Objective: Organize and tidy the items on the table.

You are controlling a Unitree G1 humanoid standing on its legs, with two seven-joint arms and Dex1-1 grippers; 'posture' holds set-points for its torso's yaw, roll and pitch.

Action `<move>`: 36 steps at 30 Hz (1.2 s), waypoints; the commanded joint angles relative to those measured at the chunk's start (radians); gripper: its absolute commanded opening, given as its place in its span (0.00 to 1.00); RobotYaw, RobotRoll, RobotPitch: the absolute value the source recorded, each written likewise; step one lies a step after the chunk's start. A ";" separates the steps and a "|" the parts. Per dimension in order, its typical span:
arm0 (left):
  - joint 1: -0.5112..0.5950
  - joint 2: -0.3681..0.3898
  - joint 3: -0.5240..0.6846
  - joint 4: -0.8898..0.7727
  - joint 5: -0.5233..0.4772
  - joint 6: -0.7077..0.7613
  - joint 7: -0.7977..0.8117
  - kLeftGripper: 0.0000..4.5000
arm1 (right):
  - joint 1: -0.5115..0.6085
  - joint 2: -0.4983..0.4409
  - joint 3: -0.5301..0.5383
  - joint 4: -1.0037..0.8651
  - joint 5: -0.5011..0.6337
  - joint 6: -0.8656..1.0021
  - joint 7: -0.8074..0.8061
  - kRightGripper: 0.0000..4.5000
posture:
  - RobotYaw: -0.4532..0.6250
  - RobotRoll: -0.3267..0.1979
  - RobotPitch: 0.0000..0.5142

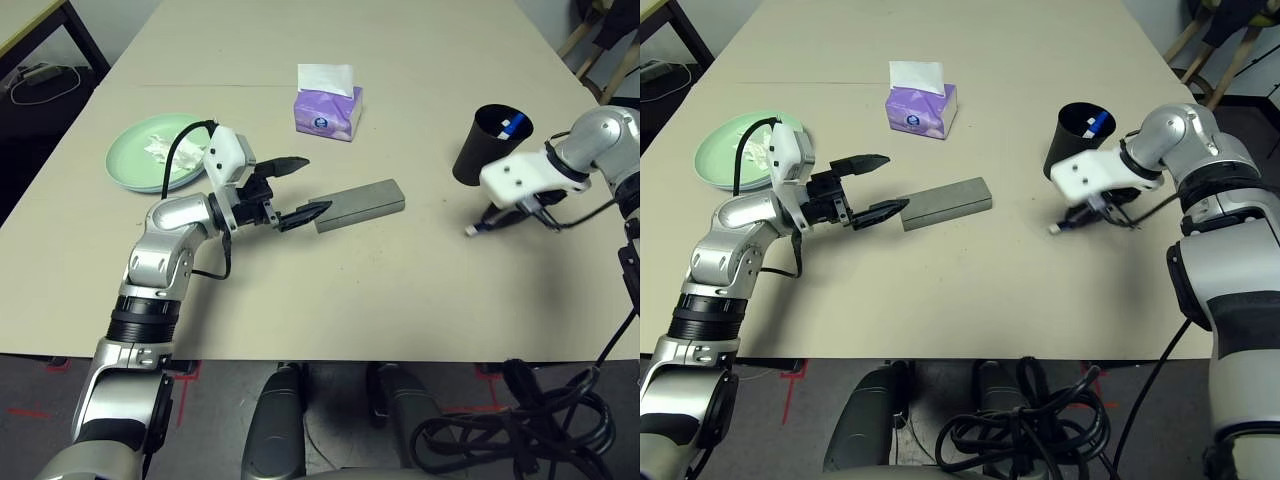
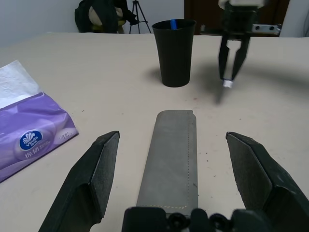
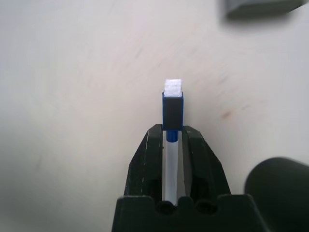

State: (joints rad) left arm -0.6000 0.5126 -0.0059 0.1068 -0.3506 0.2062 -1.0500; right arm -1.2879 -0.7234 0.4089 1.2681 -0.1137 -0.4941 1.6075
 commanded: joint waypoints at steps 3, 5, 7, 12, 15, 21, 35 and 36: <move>-0.033 0.022 -0.004 0.063 -0.003 -0.012 -0.049 1.00 | 0.021 -0.116 0.068 -0.233 0.316 0.230 0.007 0.09 | 0.47 0.62 0.23; -0.046 0.025 -0.006 0.075 -0.002 -0.014 -0.061 1.00 | 0.029 -0.140 0.053 -0.286 0.389 0.289 0.007 0.09 | 0.46 0.62 0.22; -0.061 0.027 -0.008 0.088 0.000 -0.019 -0.073 1.00 | 0.038 -0.144 0.004 -0.321 0.452 0.350 0.007 0.09 | 0.46 0.62 0.21; -0.089 0.026 -0.008 0.113 -0.001 -0.019 -0.092 1.00 | 0.065 -0.079 -0.235 -0.361 0.561 0.521 -0.021 0.09 | 0.44 0.62 0.20; -0.089 0.022 -0.009 0.121 -0.001 -0.020 -0.096 1.00 | 0.109 -0.036 -0.370 -0.401 0.608 0.591 -0.143 0.09 | 0.44 0.62 0.19; -0.074 0.019 -0.003 0.126 -0.001 -0.018 -0.087 1.00 | 0.248 0.067 -0.571 -0.513 0.646 0.627 -0.439 0.09 | 0.43 0.62 0.20; -0.044 0.021 0.003 0.124 0.006 -0.026 -0.073 1.00 | 0.304 0.185 -0.750 -0.617 0.609 0.585 -0.927 0.09 | 0.44 0.62 0.20; -0.044 0.022 0.003 0.124 0.006 -0.027 -0.072 1.00 | 0.310 0.181 -0.742 -0.621 0.593 0.590 -0.946 0.09 | 0.44 0.62 0.20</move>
State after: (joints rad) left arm -0.6550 0.5286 -0.0055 0.2201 -0.3497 0.1867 -1.1229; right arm -0.9939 -0.5304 -0.3299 0.6535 0.5090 0.0971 0.7002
